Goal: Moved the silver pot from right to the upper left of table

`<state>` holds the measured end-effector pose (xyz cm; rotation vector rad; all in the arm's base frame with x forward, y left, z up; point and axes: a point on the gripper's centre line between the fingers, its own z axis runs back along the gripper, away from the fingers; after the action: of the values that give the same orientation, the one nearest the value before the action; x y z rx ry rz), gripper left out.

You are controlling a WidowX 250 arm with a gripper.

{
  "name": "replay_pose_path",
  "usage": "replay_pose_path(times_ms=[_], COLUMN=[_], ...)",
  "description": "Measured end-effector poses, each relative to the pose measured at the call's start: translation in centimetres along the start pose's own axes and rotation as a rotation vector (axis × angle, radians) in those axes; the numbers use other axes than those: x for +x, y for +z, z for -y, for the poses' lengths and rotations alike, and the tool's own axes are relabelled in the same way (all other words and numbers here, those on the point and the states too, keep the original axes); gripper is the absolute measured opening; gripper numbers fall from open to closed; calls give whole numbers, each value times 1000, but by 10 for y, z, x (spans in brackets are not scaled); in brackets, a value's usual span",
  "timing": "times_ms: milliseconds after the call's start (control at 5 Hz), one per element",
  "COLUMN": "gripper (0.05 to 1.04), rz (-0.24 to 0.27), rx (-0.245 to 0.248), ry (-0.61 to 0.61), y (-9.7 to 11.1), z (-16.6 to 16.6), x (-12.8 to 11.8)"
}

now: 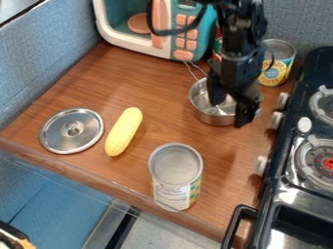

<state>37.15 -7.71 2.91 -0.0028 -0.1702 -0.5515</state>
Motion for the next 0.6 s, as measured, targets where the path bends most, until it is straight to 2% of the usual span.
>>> replay_pose_path(times_ms=[200,400,600], gripper=[1000,951,664], rz=[-15,-20,1], rx=[5,-8,-5], ry=[0,2,-17], y=[-15,-22,-23], z=[-2,0,-1], x=[1,0,1])
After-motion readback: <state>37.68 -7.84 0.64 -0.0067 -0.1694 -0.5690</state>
